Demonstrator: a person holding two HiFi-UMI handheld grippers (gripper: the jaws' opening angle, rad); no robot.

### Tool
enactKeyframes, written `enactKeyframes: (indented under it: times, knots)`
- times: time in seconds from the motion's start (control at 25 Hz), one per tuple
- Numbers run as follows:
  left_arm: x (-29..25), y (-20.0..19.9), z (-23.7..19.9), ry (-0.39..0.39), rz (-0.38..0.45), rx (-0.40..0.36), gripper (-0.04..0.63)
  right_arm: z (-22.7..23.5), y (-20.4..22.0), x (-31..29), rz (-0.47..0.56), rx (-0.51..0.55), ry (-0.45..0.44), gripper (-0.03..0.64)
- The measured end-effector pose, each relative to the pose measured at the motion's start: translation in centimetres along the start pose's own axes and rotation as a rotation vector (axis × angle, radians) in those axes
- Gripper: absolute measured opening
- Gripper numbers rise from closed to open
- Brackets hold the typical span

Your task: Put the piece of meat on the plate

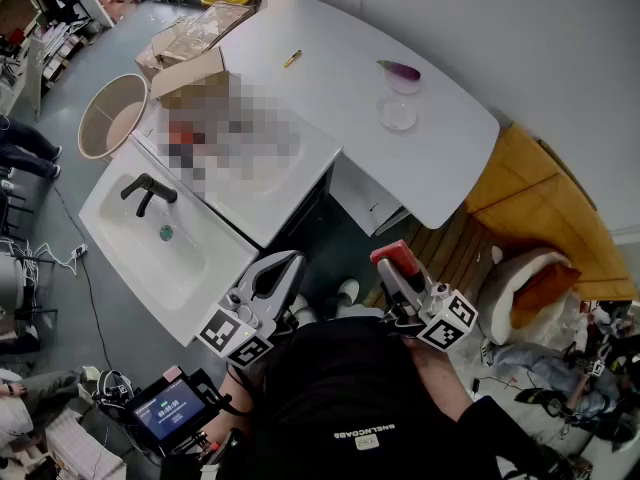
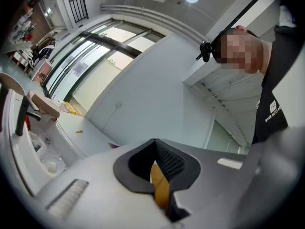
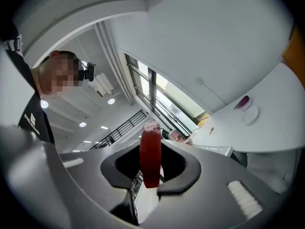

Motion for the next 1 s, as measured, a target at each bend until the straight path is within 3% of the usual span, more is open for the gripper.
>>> enactKeyframes:
  times: [0.6,1.0]
  knots:
    - [1.5,0.7,-1.7,0.033,-0.071,0.014,0.02,-0.4,0.8,-2.4,0.004,-0.006,0.034,0.095]
    - [4.4,1.9,-4.2,0.058,-0.121,0.041,0.02,-0.3,0.2,-2.0,0.118,0.015,0.13,0.095]
Point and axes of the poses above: the fingertips, and each gripper's own axes: x backward along the fingers, z to its right, y out of its underside, the point moved 4 cm from there along x, backward along the fingers, and after that the axes turned 13 degrees about -z, right-handed, at the moved point
